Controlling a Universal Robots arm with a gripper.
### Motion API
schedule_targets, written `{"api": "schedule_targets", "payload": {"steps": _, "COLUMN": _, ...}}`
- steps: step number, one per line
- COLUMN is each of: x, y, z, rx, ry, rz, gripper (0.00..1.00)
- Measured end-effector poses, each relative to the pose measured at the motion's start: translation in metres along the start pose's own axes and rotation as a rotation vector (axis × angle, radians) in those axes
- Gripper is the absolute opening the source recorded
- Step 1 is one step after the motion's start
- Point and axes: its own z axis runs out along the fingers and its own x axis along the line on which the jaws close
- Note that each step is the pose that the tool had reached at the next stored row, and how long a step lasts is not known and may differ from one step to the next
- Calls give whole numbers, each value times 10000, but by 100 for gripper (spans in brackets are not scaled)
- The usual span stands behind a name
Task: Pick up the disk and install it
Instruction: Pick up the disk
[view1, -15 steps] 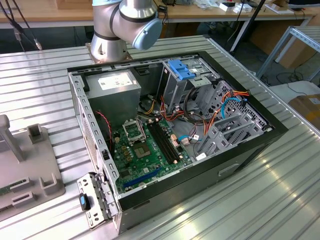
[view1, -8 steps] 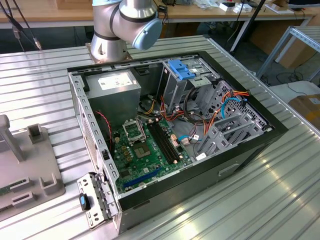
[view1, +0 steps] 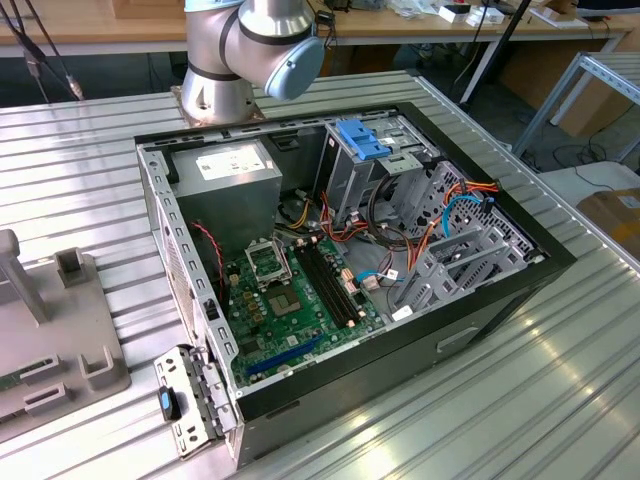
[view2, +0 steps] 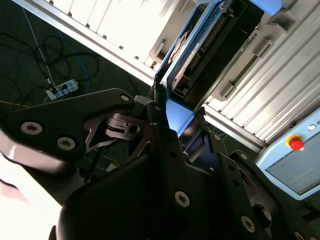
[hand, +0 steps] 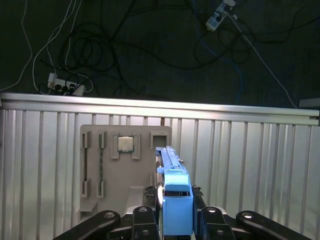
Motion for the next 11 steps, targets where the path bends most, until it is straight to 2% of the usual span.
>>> {"api": "schedule_targets", "payload": {"steps": 3, "x": -1, "y": -1, "z": -51, "rx": 0, "ry": 0, "rz": 0, "gripper": 36}}
{"api": "schedule_targets", "payload": {"steps": 11, "x": -3, "y": -1, "z": -92, "rx": 2, "ry": -1, "rz": 0, "gripper": 36}}
